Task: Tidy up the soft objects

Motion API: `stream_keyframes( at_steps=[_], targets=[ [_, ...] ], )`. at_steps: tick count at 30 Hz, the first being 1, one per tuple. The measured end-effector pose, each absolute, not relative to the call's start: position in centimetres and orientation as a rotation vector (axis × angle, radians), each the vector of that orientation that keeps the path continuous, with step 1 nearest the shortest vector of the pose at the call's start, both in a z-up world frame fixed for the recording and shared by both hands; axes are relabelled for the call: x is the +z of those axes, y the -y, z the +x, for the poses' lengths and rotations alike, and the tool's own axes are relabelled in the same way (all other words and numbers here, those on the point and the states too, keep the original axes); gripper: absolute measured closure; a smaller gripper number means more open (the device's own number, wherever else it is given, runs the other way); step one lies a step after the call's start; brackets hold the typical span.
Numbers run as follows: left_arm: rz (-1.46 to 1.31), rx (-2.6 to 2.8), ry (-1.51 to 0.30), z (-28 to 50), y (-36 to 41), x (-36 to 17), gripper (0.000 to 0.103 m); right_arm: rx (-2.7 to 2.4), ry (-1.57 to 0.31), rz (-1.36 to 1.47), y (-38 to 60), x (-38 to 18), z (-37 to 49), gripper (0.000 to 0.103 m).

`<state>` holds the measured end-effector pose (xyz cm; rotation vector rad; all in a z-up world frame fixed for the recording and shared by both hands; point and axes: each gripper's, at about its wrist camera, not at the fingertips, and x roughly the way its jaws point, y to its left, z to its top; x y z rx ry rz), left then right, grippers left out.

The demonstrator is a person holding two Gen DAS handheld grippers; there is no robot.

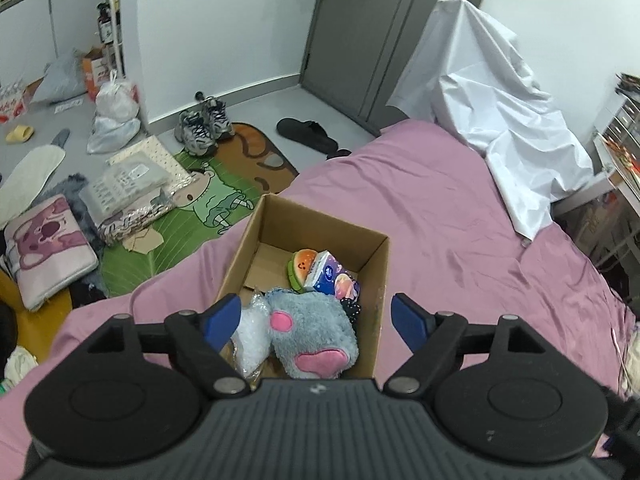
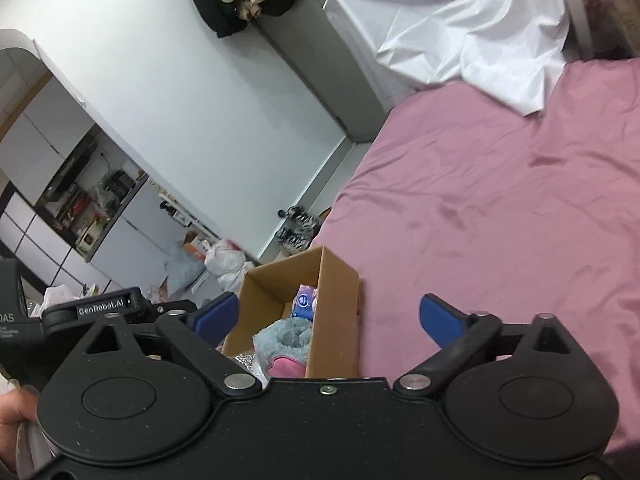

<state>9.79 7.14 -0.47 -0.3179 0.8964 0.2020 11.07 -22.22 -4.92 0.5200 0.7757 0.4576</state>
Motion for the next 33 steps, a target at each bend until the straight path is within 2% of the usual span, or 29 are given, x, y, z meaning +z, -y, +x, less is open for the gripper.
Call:
stream_keyframes(
  at_steps=[2, 4, 11, 13, 33],
  targets=[
    [-0.302, 0.192, -0.892, 9.4, -7.0, -0.1, 0.019, 0.431, -0.769, 0.500, 22.6, -4.2, 10.6, 0.000],
    [-0.292, 0.184, -0.888, 9.1, -6.9, 0.3, 0.013, 0.404, -0.761, 0.486, 23.0, -3.4, 10.1, 0.000],
    [-0.247, 0.130, -0.899, 7.9, -6.4, 1.3, 0.006, 0.349, -0.756, 0.450, 23.6, -1.7, 8.0, 0.000],
    [-0.242, 0.112, -0.905, 7.4, -6.3, 1.5, 0.001, 0.335, -0.755, 0.428, 23.6, -1.3, 7.5, 0.000],
    [-0.120, 0.023, -0.871, 2.8, -4.5, 3.8, 0.001, 0.312, -0.727, 0.296, 22.6, 1.9, 3.0, 0.000]
  ],
)
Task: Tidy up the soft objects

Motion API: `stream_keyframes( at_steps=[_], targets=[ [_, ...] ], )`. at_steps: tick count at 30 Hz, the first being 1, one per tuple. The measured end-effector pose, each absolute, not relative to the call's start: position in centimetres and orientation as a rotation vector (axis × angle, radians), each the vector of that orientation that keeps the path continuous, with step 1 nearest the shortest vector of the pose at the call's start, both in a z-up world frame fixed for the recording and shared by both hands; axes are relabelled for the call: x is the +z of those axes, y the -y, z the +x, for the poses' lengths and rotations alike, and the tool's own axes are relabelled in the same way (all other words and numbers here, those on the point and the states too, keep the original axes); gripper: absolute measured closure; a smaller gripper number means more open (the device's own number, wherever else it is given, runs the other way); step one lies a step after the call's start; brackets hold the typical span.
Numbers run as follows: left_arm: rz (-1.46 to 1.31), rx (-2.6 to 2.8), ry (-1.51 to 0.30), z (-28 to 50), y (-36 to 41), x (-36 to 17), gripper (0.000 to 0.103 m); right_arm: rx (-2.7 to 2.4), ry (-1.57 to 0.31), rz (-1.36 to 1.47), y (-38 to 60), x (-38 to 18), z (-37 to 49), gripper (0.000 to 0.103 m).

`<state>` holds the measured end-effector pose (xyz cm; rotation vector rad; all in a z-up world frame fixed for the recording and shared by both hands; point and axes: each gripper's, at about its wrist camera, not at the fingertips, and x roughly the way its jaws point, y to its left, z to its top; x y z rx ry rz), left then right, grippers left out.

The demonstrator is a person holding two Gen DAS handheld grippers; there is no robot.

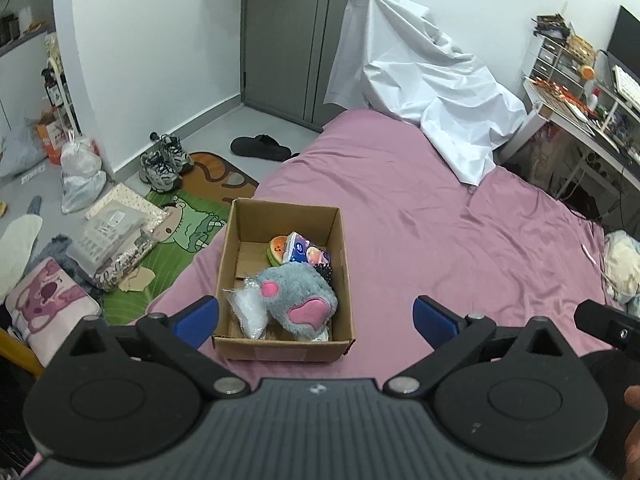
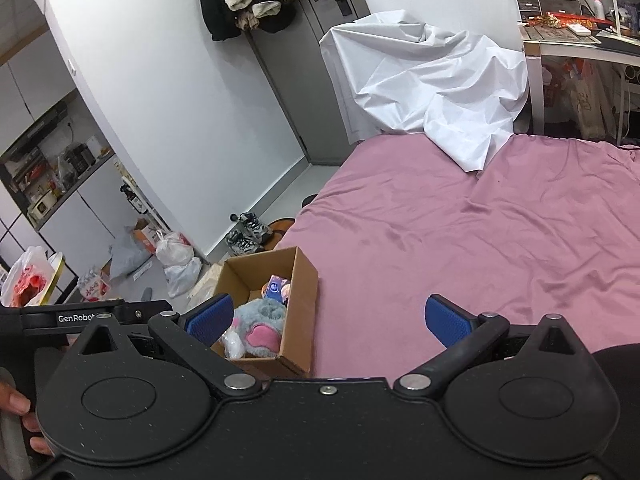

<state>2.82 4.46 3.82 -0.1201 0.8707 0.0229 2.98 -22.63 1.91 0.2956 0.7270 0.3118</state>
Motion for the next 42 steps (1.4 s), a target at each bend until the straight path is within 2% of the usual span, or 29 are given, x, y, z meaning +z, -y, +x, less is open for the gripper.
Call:
stream_keyframes(
  at_steps=[20, 42],
  targets=[
    [-0.022, 0.001, -0.894, -1.0, -3.0, 4.0, 0.001, 0.310, -0.832, 0.204, 23.2, 1.5, -0.5, 0.000],
    [-0.019, 0.021, -0.915, -1.1, -2.9, 3.3, 0.001, 0.307, -0.871, 0.179, 23.4, 0.5, -0.7, 0.000]
  ],
)
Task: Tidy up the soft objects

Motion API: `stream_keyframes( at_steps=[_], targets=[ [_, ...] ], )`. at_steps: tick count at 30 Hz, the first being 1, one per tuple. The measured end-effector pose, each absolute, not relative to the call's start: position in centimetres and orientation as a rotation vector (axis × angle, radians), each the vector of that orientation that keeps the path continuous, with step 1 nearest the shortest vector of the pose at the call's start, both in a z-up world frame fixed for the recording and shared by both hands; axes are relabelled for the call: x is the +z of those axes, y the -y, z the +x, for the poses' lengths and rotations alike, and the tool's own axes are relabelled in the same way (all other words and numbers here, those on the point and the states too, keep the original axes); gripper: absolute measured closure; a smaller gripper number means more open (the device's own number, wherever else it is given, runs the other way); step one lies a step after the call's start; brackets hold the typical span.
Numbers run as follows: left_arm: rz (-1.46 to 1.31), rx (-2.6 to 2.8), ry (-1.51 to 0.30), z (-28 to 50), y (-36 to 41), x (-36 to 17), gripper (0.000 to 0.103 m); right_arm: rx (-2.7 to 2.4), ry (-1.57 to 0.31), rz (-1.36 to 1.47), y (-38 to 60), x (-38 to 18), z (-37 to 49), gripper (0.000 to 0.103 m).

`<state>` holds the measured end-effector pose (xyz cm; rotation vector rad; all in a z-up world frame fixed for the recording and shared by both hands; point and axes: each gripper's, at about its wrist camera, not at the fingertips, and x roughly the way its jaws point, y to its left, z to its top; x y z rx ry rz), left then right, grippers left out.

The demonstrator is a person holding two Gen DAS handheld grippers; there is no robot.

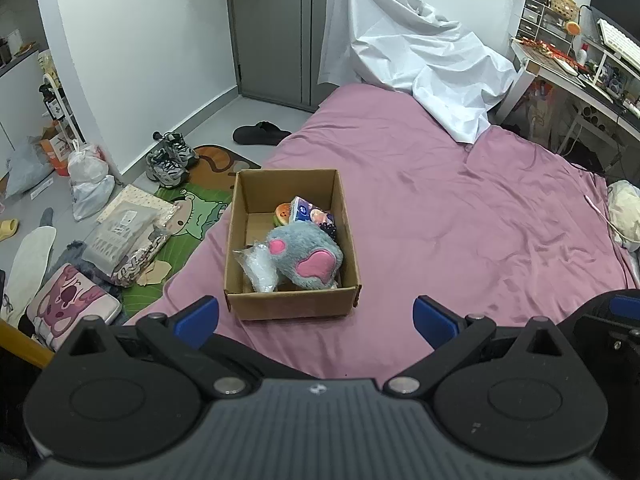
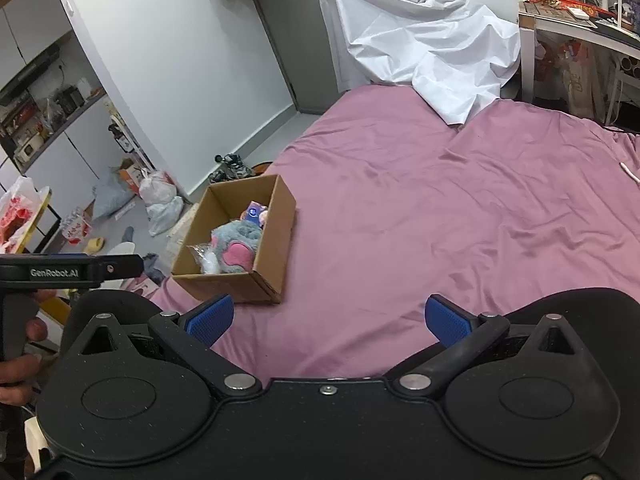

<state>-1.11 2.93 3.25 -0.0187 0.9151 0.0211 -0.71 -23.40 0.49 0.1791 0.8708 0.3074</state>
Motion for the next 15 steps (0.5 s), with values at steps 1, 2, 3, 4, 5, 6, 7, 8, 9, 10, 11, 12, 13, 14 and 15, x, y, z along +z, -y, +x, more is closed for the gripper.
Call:
stream_keyframes(
  at_steps=[1, 2, 3, 4, 5, 6, 7, 8, 9, 10, 11, 12, 13, 14, 15],
  targets=[
    [-0.020, 0.022, -0.914, -1.10, -2.97, 3.24, 0.001, 0.309, -0.873, 0.183, 23.43, 0.41, -0.67, 0.000],
    [-0.022, 0.023, -0.916, -1.08, -3.03, 3.22, 0.001, 0.311, -0.875, 0.188, 23.46, 0.37, -0.65, 0.000],
    [-0.023, 0.024, -0.917, -1.07, -3.09, 3.16, 0.001, 0.310, -0.877, 0.192, 23.49, 0.33, -0.57, 0.000],
    [-0.024, 0.025, -0.917, -1.08, -3.17, 3.14, 0.001, 0.307, -0.878, 0.193, 23.49, 0.29, -0.52, 0.000],
    [-0.026, 0.026, -0.918, -1.07, -3.21, 3.13, 0.001, 0.304, -0.878, 0.193, 23.47, 0.30, -0.52, 0.000],
    [-0.029, 0.028, -0.918, -1.07, -3.25, 3.12, 0.001, 0.305, -0.878, 0.192, 23.44, 0.33, -0.53, 0.000],
    [-0.031, 0.028, -0.919, -1.07, -3.29, 3.12, 0.001, 0.307, -0.878, 0.193, 23.47, 0.31, -0.49, 0.000],
    [-0.032, 0.028, -0.919, -1.07, -3.32, 3.13, 0.001, 0.309, -0.878, 0.192, 23.47, 0.32, -0.48, 0.000],
    [-0.032, 0.028, -0.919, -1.07, -3.33, 3.14, 0.001, 0.308, -0.879, 0.191, 23.43, 0.34, -0.48, 0.000],
    [-0.032, 0.028, -0.919, -1.07, -3.35, 3.15, 0.001, 0.308, -0.879, 0.189, 23.39, 0.34, -0.49, 0.000],
    [-0.032, 0.027, -0.918, -1.08, -3.37, 3.16, 0.001, 0.309, -0.878, 0.190, 23.41, 0.34, -0.50, 0.000],
    [-0.032, 0.026, -0.918, -1.07, -3.37, 3.16, 0.001, 0.309, -0.878, 0.190, 23.43, 0.34, -0.48, 0.000],
    [-0.033, 0.026, -0.917, -1.08, -3.45, 3.18, 0.001, 0.309, -0.877, 0.188, 23.49, 0.40, -0.44, 0.000],
    [-0.033, 0.026, -0.917, -1.08, -3.46, 3.18, 0.001, 0.308, -0.875, 0.187, 23.51, 0.46, -0.48, 0.000],
    [-0.034, 0.025, -0.916, -1.07, -3.52, 3.22, 0.001, 0.309, -0.872, 0.185, 23.53, 0.53, -0.51, 0.000]
  ],
)
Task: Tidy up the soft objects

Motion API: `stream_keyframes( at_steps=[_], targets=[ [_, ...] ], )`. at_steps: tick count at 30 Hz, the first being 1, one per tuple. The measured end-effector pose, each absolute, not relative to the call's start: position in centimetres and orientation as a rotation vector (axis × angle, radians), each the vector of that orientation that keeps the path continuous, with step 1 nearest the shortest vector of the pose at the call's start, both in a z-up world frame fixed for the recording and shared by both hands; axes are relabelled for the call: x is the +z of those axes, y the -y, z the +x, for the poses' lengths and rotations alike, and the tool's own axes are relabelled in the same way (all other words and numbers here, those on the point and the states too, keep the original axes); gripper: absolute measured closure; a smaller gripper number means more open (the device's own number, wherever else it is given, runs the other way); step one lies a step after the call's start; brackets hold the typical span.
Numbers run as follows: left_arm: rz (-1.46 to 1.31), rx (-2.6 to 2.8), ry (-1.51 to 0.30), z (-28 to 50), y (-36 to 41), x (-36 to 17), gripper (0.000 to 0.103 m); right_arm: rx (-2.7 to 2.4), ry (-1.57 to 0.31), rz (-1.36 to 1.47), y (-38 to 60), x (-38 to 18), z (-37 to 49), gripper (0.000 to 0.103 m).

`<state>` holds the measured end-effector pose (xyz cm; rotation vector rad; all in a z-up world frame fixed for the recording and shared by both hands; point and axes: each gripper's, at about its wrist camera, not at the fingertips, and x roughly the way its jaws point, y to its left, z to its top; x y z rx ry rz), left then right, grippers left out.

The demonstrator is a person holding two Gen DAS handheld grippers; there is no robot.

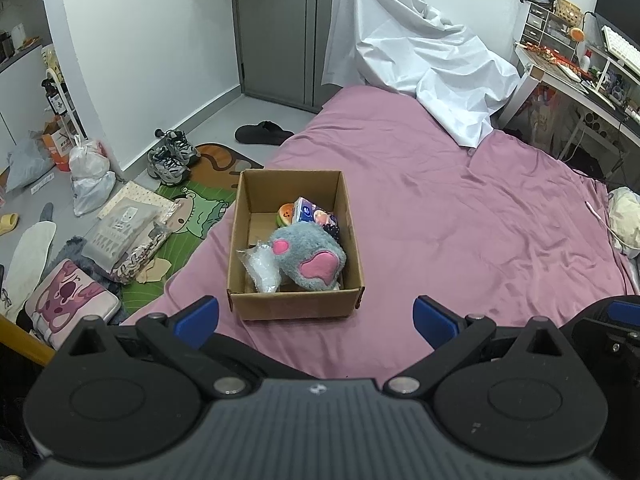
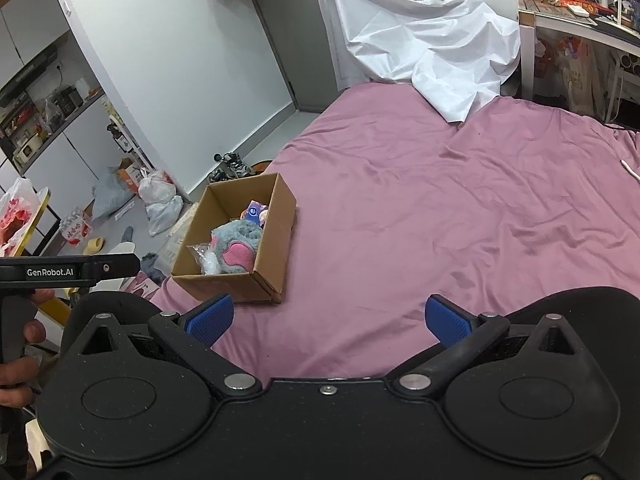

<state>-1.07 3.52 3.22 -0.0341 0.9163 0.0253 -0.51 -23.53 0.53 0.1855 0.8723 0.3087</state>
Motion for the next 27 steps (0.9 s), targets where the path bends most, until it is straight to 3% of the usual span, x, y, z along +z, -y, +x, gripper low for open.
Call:
stream_keyframes(
  at_steps=[27],
  targets=[
    [-0.042, 0.021, -0.907, -1.25, -3.30, 3.70, 0.001, 0.322, -0.855, 0.153, 22.74, 1.27, -0.66, 0.000]
  ],
)
